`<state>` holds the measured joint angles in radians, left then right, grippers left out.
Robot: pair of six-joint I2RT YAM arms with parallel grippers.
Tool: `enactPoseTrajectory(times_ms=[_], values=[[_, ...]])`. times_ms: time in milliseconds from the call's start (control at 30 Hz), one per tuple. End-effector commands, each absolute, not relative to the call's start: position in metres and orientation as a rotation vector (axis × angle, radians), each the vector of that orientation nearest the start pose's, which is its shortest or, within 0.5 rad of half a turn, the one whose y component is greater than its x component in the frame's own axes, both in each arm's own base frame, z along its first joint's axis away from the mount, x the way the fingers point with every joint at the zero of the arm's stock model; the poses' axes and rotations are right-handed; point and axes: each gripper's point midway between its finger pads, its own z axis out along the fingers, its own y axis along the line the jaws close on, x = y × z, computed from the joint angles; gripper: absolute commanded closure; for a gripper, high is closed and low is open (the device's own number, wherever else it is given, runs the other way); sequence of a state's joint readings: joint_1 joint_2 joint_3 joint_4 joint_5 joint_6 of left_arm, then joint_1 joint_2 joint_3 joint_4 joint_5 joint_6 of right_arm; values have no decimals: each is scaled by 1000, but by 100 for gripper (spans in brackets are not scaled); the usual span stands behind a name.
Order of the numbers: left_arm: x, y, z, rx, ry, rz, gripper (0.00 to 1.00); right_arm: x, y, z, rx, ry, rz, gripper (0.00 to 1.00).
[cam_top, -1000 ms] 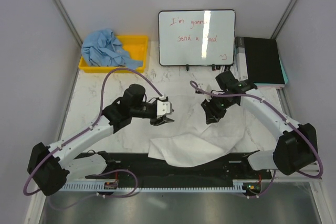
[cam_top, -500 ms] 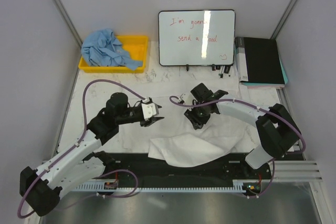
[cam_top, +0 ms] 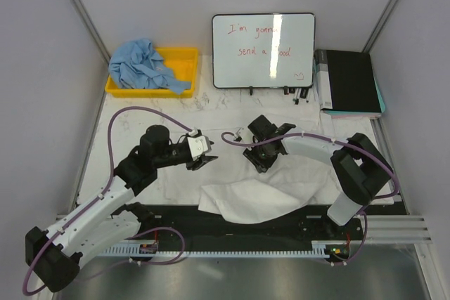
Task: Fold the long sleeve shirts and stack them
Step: Fold the shirt
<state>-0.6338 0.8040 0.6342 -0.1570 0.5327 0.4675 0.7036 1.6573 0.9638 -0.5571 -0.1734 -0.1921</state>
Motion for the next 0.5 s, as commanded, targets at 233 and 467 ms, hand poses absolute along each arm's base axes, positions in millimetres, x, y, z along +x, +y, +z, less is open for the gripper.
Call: enactPoseTrajectory(times_ms=[233, 467], values=[[193, -237, 205, 1299, 1425, -663, 45, 233, 209, 3, -1268, 2554, 230, 90], [187, -239, 202, 1339, 1412, -688, 46, 235, 218, 33, -1263, 2516, 306, 100]])
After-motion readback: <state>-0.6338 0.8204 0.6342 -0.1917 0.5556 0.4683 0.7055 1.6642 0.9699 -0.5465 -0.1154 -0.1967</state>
